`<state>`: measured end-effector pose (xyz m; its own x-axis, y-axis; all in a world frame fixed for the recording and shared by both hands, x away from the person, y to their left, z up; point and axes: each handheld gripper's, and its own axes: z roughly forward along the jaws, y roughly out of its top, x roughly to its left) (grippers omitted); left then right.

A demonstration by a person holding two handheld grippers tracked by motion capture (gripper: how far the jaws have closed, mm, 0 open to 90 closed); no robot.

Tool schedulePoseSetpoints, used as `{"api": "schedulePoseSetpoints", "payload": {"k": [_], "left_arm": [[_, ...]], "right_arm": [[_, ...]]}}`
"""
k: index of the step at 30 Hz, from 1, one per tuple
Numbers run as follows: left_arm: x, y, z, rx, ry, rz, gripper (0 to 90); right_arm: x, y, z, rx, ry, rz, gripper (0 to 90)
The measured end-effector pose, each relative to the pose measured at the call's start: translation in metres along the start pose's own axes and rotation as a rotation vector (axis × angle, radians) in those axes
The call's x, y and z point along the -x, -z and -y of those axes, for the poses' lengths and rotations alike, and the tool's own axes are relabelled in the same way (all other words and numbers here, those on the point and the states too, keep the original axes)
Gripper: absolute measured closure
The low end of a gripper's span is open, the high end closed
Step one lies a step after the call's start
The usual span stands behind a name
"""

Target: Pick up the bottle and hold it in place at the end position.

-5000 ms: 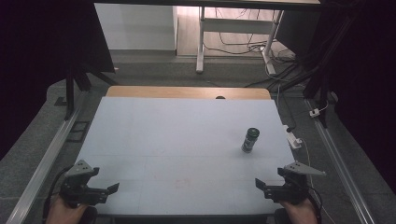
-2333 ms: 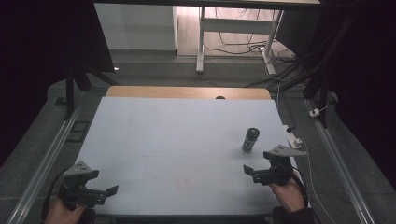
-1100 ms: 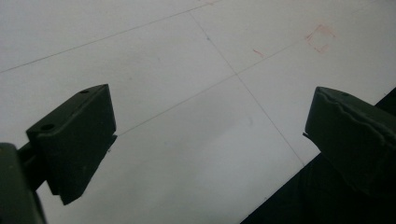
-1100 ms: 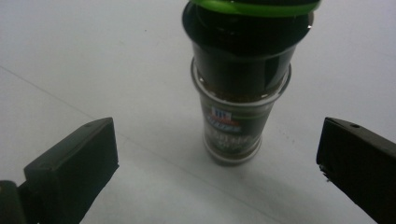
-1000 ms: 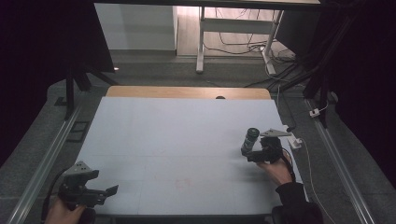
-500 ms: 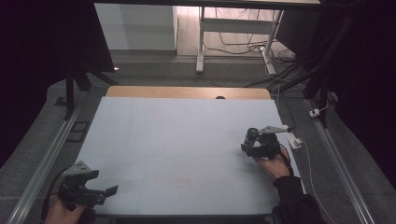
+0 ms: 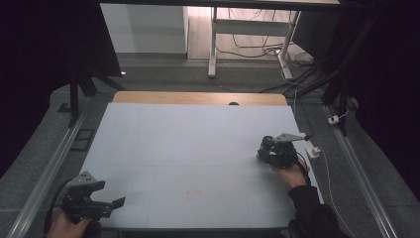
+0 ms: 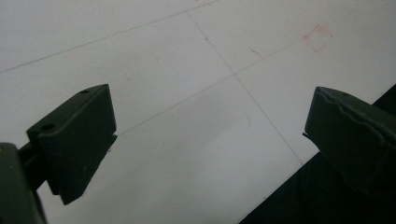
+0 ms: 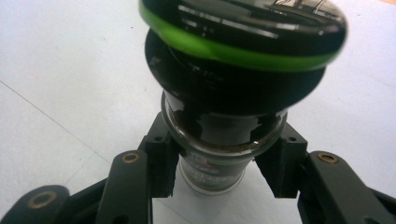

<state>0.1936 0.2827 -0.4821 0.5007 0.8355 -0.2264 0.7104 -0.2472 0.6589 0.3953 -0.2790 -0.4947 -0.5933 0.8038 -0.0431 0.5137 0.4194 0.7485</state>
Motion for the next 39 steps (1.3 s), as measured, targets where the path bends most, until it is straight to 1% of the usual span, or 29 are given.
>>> {"api": "schedulePoseSetpoints", "payload": {"k": [4, 8, 12, 15, 20, 22, 26, 27, 30, 33, 39], "left_arm": [[0.0, 0.0, 0.0, 0.002, 0.002, 0.001, 3.3], [0.0, 0.0, 0.0, 0.002, 0.002, 0.001, 3.3], [0.0, 0.0, 0.0, 0.001, 0.002, 0.001, 3.3], [0.0, 0.0, 0.0, 0.0, 0.003, 0.0, 3.3], [0.0, 0.0, 0.0, -0.001, 0.002, 0.0, 3.4], [0.0, 0.0, 0.0, 0.0, 0.003, 0.0, 3.3], [0.0, 0.0, 0.0, -0.001, 0.002, -0.001, 3.4], [0.0, 0.0, 0.0, -0.001, 0.002, -0.001, 3.3], [0.0, 0.0, 0.0, -0.001, 0.004, -0.001, 3.4], [0.0, 0.0, 0.0, -0.001, 0.004, -0.001, 3.4], [0.0, 0.0, 0.0, 0.0, 0.005, -0.001, 3.3]], "right_arm": [[0.0, 0.002, -0.002, -0.011, -0.002, 0.001, 53.2], [0.001, 0.005, -0.004, 0.001, -0.026, -0.006, 53.2], [-0.001, 0.007, -0.007, 0.006, -0.029, 0.003, 53.2], [-0.005, 0.008, -0.01, 0.012, -0.027, 0.003, 53.2], [-0.011, 0.008, -0.016, 0.017, -0.029, -0.019, 53.2], [-0.014, 0.009, -0.018, 0.02, -0.019, -0.019, 53.2], [-0.021, 0.009, -0.022, 0.021, -0.004, -0.034, 53.2], [-0.023, 0.009, -0.023, 0.021, 0.007, -0.034, 53.2], [-0.029, 0.007, -0.027, 0.022, 0.014, -0.046, 53.2], [-0.034, 0.006, -0.031, 0.026, 0.014, -0.057, 53.2], [-0.043, 0.002, -0.038, 0.038, -0.002, -0.085, 53.2]]}}
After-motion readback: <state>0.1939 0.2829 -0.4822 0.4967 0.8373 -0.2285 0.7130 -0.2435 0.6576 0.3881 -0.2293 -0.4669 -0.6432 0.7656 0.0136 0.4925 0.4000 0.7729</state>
